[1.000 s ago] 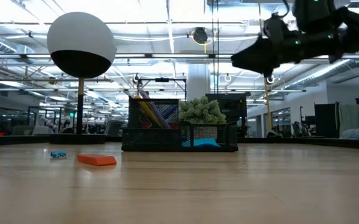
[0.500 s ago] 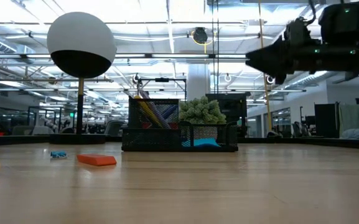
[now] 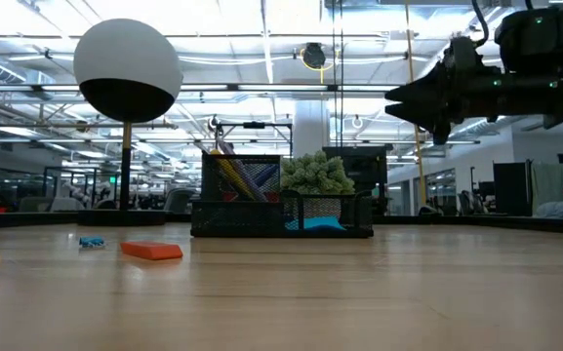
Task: Pick and place office supplies into organizer
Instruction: Put the scissor into the desk organizer
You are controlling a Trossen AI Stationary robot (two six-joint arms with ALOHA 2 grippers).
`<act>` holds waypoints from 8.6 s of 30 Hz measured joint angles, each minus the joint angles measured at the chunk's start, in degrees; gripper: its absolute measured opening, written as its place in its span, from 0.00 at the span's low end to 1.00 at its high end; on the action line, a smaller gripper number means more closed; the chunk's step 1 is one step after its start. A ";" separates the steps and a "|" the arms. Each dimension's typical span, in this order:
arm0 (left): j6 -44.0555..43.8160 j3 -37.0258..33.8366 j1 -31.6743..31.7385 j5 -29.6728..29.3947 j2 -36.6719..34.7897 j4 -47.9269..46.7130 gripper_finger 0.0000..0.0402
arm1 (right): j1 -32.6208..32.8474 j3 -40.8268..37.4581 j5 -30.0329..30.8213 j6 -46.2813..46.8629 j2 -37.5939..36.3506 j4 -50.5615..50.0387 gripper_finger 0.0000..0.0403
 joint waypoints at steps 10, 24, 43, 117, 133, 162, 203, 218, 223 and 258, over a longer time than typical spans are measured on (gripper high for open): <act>0.07 0.00 0.00 0.00 0.00 0.00 0.61 | 1.35 10.99 -24.52 8.69 -0.09 -4.50 0.37; -0.86 0.00 0.00 0.00 0.00 -0.14 0.61 | 13.13 56.48 20.30 -13.80 7.03 -69.14 0.38; -0.89 -0.01 0.00 0.02 0.00 -0.02 0.61 | 19.25 58.22 61.34 -24.41 11.15 -62.64 0.38; -11.06 -0.01 0.40 13.04 15.94 -7.14 0.61 | 22.30 58.16 73.53 -30.05 12.23 -55.93 0.37; -11.93 -0.01 1.77 16.64 22.01 -5.66 0.61 | 22.30 58.16 73.53 -30.05 12.23 -55.99 0.38; -13.77 0.08 1.92 19.54 28.06 -3.18 0.49 | 22.30 58.16 73.53 -30.04 12.21 -56.01 0.37; -11.29 -0.20 1.77 19.39 20.30 -3.30 0.03 | 22.30 58.16 73.53 -30.04 12.21 -55.99 0.38; -10.15 -0.09 1.57 11.68 9.81 -3.81 0.03 | 22.30 58.16 73.53 -30.06 12.21 -55.99 0.37; -8.45 -0.07 1.73 4.93 4.99 -2.52 0.03 | 22.30 58.16 73.53 -30.04 12.21 -55.99 0.37; 14.56 -20.96 16.67 -15.30 -12.34 54.36 0.03 | 22.30 58.16 73.54 -30.04 12.21 -56.02 0.38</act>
